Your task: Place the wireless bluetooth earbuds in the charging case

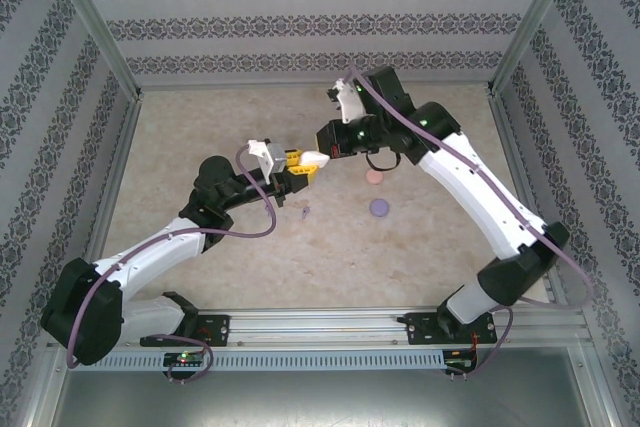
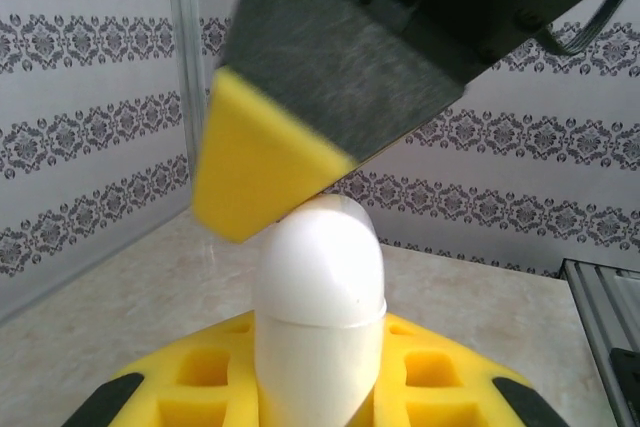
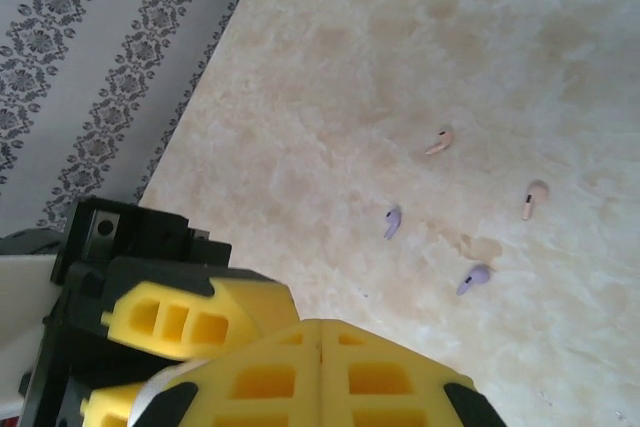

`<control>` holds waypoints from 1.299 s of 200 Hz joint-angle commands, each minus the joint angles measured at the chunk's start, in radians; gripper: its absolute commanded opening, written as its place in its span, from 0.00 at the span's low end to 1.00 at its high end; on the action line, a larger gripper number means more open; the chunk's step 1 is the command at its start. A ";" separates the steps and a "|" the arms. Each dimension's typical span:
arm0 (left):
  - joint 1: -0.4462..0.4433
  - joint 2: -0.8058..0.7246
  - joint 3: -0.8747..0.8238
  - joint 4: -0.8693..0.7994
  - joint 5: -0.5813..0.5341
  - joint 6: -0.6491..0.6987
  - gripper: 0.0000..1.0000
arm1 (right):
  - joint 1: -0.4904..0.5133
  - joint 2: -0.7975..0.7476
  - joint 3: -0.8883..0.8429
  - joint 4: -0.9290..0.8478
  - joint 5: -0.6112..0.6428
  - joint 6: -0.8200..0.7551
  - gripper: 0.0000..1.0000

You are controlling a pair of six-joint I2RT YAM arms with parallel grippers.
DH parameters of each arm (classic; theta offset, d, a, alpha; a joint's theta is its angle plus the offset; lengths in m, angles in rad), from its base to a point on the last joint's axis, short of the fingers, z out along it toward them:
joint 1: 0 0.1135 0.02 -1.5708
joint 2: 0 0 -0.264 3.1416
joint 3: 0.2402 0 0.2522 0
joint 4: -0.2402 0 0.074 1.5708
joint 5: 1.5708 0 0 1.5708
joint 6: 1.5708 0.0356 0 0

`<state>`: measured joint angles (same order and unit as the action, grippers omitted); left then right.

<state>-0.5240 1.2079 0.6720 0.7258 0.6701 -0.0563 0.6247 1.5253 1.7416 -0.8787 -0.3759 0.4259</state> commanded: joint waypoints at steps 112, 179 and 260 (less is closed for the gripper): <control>0.015 0.336 0.286 -0.336 -0.221 -0.244 0.00 | -0.134 -0.381 -0.589 0.266 0.480 0.229 0.26; 0.013 0.835 0.707 -0.546 -0.182 -0.576 0.00 | -0.144 -0.406 -0.686 0.290 0.490 0.240 0.42; 0.027 1.161 1.126 -0.860 -0.181 -0.722 0.15 | -0.158 -0.373 -0.718 0.325 0.457 0.234 0.48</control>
<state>-0.5152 2.3169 1.7073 -0.0017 0.4702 -0.7101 0.4728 1.1439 1.0435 -0.5777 0.0872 0.6563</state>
